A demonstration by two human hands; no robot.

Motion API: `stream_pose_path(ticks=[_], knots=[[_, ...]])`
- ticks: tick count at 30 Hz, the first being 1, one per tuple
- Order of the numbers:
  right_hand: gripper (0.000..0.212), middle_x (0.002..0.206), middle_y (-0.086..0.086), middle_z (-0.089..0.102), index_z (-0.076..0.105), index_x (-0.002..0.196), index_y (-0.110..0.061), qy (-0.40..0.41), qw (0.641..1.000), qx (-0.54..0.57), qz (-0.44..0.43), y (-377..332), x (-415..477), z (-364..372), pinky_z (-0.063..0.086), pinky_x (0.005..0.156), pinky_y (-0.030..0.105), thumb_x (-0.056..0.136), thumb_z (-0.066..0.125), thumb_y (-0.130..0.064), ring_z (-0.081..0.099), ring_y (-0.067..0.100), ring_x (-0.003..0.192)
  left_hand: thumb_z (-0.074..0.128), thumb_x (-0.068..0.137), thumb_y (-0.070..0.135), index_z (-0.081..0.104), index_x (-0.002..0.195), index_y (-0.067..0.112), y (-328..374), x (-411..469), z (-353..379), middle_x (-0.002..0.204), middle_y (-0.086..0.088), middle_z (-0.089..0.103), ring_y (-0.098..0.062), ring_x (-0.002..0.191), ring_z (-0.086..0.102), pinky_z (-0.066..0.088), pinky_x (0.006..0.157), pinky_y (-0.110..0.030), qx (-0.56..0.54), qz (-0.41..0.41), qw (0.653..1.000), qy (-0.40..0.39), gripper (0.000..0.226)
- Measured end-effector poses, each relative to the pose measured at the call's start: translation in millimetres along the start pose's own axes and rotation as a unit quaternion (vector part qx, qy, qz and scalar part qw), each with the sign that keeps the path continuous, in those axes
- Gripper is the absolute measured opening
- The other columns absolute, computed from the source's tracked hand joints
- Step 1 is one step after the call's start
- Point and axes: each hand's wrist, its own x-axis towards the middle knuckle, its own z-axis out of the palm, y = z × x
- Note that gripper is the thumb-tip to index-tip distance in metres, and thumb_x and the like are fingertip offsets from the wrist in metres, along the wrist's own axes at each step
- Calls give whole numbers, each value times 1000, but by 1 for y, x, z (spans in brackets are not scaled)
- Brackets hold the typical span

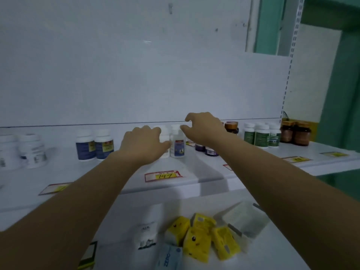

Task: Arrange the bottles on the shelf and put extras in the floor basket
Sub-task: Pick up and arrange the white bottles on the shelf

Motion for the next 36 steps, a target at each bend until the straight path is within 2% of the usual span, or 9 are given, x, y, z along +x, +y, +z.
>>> stream_pose_path(ticks=[5,7,13,18,25,30,33,36], knots=[[38,124,9,58,52,127,-15,-14,999,12,-44,2,26,12,43,90,38,96,43,-36,53,28,111,37,92,56,54,110,19,2,5,8,111,-8,57,-26,98,53,39,79,-35,23,-46,998,-32,44],[39,127,10,56,50,130,-16,-31,997,18,-61,4,33,16,45,92,39,95,44,-33,53,29,113,38,92,57,54,114,20,6,1,11,112,-8,58,-25,97,53,39,78,-34,25,-64,997,-41,46],[40,131,11,53,46,134,-18,-67,992,23,-102,8,44,30,45,88,37,97,42,-32,53,29,113,37,92,59,45,134,25,8,-12,25,130,-7,53,-26,116,51,41,89,-35,54,-110,990,-64,54],[41,129,10,55,47,134,-19,-26,992,7,-124,2,52,37,39,94,40,98,40,-37,50,29,116,36,93,59,44,135,23,4,-12,31,132,-8,51,-26,117,50,42,91,-37,71,-131,985,-82,56],[47,128,11,56,47,133,-23,-38,989,-38,-141,-24,60,52,25,104,46,98,32,-51,40,31,125,34,93,58,58,118,19,0,-14,40,115,-6,59,-22,100,54,43,84,-35,68,-129,984,-106,52],[37,119,9,59,48,123,-21,-34,991,-24,-127,-34,67,55,24,103,46,97,40,-46,47,30,117,29,94,59,62,111,18,-5,-12,44,108,-5,62,-21,96,56,44,81,-34,55,-135,984,-104,55],[32,119,7,59,51,120,-23,-43,988,38,-141,-37,68,43,26,102,43,96,45,-43,48,28,116,32,94,58,57,121,17,-7,-10,39,117,-7,60,-22,104,55,43,83,-33,44,-145,985,-84,55],[29,125,5,57,54,119,-24,-104,964,182,-161,-33,67,20,37,98,37,93,54,-37,51,22,110,40,92,57,46,127,15,-10,-11,37,122,-7,56,-23,109,53,43,85,-33,22,-151,987,-44,56]])
